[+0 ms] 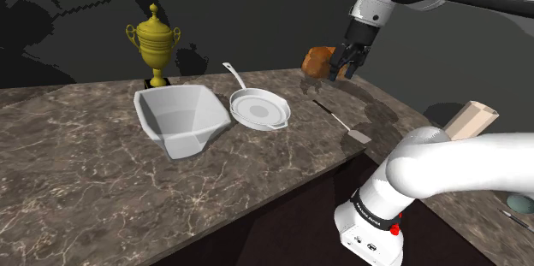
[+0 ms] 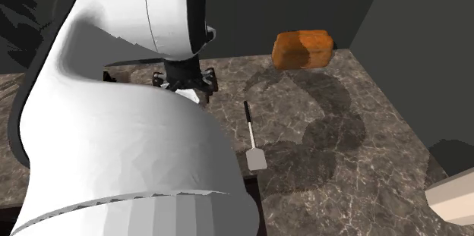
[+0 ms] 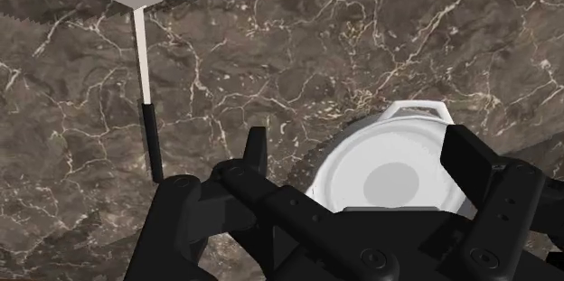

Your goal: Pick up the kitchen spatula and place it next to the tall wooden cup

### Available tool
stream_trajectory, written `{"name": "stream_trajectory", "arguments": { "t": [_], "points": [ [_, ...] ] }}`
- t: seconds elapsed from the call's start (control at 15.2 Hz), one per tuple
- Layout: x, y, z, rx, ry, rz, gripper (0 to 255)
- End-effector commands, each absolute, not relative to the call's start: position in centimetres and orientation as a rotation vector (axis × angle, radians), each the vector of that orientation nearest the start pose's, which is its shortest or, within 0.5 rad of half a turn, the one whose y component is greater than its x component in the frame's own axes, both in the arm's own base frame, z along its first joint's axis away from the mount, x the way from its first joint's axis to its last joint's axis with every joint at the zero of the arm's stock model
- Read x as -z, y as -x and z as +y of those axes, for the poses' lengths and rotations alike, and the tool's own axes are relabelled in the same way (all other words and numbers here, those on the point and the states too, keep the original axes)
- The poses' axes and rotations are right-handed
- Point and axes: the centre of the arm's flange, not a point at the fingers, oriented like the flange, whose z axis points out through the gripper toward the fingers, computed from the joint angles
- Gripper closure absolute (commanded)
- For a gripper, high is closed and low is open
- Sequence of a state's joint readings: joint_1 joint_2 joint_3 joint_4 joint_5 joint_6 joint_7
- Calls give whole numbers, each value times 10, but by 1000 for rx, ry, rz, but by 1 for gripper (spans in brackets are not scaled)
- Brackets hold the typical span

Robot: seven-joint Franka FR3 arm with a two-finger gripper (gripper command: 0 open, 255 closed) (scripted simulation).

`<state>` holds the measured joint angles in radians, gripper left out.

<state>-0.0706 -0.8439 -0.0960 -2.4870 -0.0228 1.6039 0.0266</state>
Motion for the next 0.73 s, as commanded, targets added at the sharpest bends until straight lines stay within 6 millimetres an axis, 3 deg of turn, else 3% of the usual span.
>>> {"name": "stream_trajectory", "arguments": {
  "t": [0.0, 0.66],
  "points": [
    [-528, -283, -75, -42, 3087, 255, 0],
    [-438, -265, -166, 45, 3112, 314, 0]
  ]
}}
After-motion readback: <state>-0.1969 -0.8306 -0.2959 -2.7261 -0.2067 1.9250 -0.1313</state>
